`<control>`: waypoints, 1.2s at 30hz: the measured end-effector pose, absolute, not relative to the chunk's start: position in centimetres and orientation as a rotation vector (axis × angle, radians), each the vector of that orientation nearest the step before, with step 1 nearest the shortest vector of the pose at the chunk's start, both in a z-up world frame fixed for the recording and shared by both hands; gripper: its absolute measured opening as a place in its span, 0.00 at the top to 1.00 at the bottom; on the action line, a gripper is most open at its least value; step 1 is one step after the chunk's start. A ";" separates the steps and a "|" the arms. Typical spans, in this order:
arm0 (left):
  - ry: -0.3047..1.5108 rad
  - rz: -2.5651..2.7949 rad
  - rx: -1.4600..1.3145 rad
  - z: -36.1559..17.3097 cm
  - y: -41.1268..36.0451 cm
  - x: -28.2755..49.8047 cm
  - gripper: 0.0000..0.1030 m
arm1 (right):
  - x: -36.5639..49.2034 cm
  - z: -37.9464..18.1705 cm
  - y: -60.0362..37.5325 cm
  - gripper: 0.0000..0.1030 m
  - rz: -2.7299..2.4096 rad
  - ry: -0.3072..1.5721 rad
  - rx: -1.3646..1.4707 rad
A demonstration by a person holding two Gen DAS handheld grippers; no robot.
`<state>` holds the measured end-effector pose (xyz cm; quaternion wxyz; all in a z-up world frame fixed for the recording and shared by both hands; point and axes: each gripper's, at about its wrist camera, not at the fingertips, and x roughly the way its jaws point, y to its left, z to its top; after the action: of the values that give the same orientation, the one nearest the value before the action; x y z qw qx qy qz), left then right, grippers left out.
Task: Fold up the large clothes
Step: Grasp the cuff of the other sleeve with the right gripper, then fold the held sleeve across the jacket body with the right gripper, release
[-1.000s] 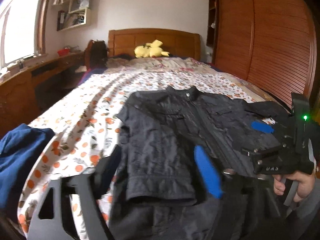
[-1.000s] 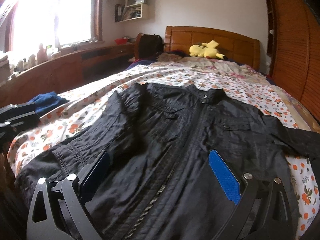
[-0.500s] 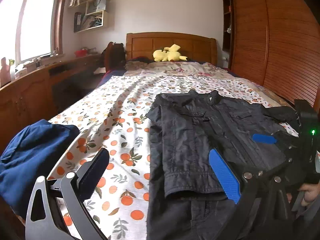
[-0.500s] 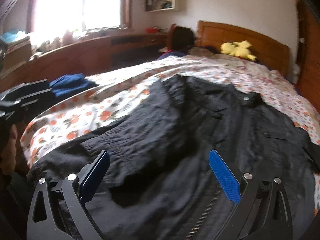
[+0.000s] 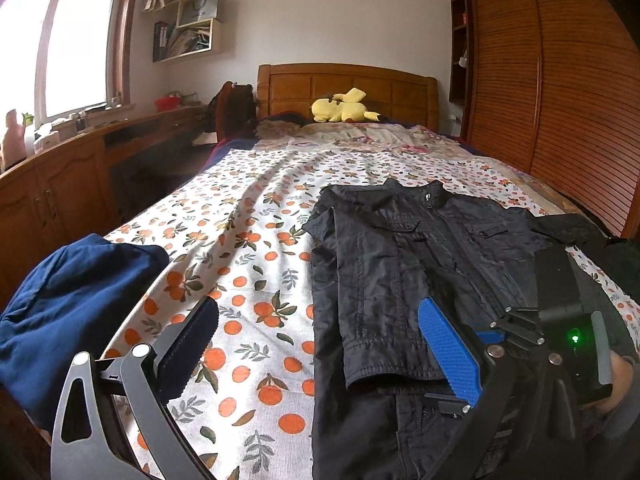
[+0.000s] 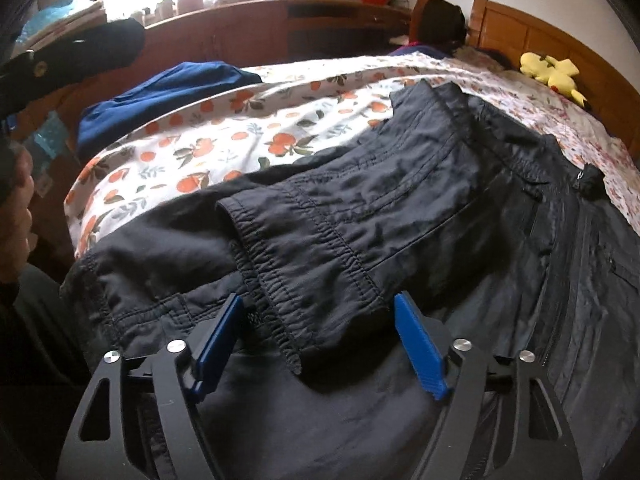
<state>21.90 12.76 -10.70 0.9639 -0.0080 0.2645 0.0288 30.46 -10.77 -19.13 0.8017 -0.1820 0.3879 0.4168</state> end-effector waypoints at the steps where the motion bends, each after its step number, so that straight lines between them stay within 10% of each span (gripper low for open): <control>1: 0.536 0.057 -0.013 -10.7 12.7 21.9 0.02 | 30.5 -19.2 -10.8 0.39 0.889 0.835 -0.393; 8: 0.540 0.045 -0.005 -10.7 11.8 21.9 0.02 | 30.4 -19.1 -11.4 0.81 0.845 0.815 -0.418; 36: 0.530 -0.043 0.022 -10.4 6.7 23.5 0.02 | 33.9 -12.4 -29.3 0.93 0.574 0.643 -0.097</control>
<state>23.47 6.73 -10.44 0.9648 0.0110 0.2618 -0.0212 33.92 -29.34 -12.45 0.9075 -0.0472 0.3114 0.2779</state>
